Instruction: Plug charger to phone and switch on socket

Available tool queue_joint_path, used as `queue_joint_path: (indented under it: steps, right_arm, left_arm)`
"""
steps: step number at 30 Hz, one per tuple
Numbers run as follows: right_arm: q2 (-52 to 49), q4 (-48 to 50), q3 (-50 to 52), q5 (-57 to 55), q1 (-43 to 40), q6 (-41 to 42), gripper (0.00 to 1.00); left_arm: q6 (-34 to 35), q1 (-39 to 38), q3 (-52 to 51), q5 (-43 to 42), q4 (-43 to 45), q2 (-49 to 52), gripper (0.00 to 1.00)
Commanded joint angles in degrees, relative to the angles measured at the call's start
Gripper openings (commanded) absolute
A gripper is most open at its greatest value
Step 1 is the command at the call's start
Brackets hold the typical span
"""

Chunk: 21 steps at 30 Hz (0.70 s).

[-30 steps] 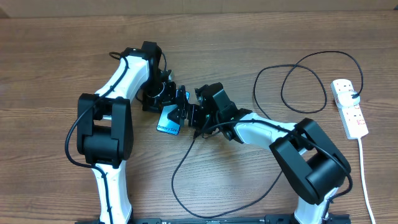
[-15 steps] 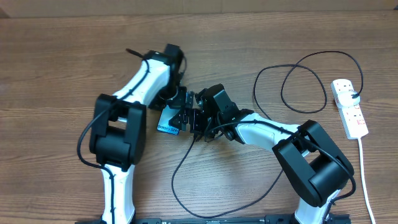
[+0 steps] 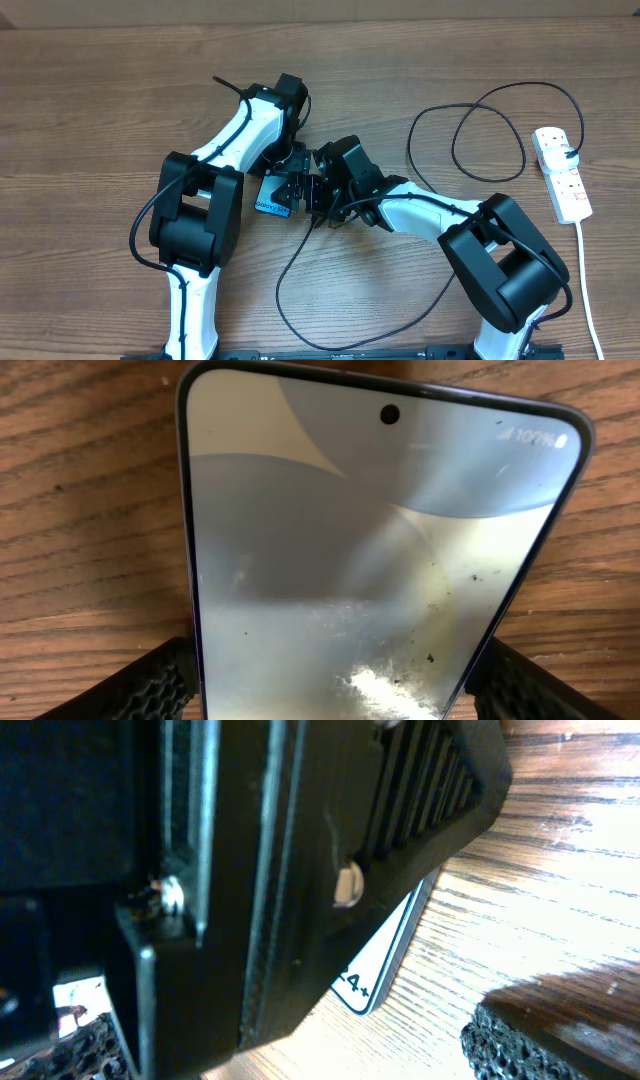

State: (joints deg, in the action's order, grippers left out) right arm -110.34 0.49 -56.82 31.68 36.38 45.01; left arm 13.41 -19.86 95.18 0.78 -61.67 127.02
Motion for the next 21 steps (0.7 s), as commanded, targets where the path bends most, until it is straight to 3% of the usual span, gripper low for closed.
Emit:
queue_joint_path:
  steps: [1,6,15,21]
  right_arm:
    - [1.0,0.0,0.9,-2.7,0.1,-0.5,1.00]
    - [0.1,1.3,0.9,-4.3,0.8,-0.6,1.00]
    - [-3.5,5.6,0.9,-4.3,1.4,2.7,1.00]
    - [-7.5,11.3,0.9,-5.1,2.5,7.0,1.00]
  left_arm:
    - [1.0,0.6,-2.4,5.2,0.2,3.0,0.77]
    - [0.3,1.7,-2.4,3.9,-2.6,3.0,0.80]
    - [-4.5,6.6,-2.4,-8.8,-4.8,3.0,0.74]
    - [-8.3,10.0,-2.4,-19.3,-5.5,3.0,0.75]
